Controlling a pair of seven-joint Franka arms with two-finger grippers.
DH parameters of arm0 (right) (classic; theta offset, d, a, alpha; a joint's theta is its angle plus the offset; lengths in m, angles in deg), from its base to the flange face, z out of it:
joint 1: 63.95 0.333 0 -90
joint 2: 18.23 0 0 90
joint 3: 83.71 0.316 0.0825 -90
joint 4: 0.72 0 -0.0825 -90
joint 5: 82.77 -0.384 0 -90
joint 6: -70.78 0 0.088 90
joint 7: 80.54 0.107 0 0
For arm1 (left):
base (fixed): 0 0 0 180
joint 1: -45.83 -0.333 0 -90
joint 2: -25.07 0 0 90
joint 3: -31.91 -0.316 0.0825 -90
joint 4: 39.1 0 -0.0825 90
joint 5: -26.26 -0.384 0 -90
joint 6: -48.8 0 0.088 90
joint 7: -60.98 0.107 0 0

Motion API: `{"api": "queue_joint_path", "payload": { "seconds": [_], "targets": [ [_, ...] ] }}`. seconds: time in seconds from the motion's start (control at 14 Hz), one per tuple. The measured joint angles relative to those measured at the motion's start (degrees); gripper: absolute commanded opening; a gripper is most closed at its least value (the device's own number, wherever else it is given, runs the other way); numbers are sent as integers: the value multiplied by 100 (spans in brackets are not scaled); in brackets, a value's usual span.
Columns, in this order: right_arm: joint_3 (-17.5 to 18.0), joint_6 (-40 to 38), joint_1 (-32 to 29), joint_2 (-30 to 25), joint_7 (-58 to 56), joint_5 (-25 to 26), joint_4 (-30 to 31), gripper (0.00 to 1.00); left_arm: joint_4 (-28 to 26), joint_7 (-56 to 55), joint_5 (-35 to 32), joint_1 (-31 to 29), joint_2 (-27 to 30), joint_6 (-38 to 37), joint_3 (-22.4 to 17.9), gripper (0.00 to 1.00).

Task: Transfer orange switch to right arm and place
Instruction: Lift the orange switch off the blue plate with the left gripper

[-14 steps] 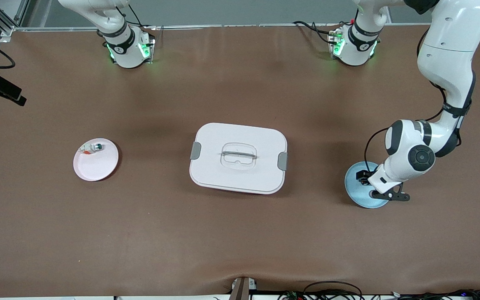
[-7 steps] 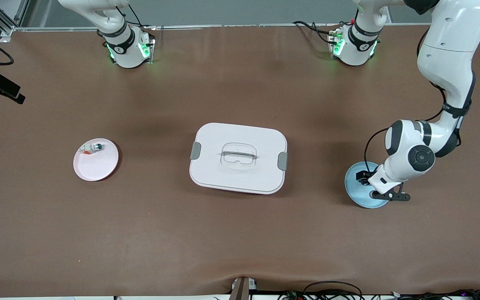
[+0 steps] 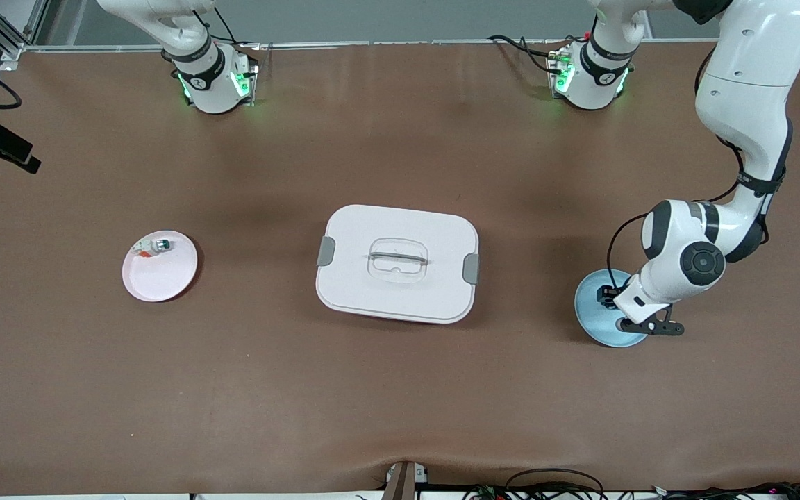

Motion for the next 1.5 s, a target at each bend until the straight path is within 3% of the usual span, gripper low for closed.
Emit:
{"api": "queue_joint_path", "payload": {
  "seconds": [0.57, 0.79, 1.15, 1.5],
  "targets": [
    [-6, 61, -1, -2, 0, -128, 0, 100, 105, -132, 12, 0, 58, 2, 1, 14],
    [-7, 68, -1, -4, 0, -138, 0, 100, 169, -209, 223, 0, 353, -374, 9, 14],
    [-2, 78, 4, -4, -7, -149, 10, 100, 539, -212, 635, 5, 1163, -2005, 88, 14],
    [15, 83, 20, -4, -90, -158, 20, 100, 1844, -384, 1367, 29, 1437, -4126, 256, 14]
  ]
}}
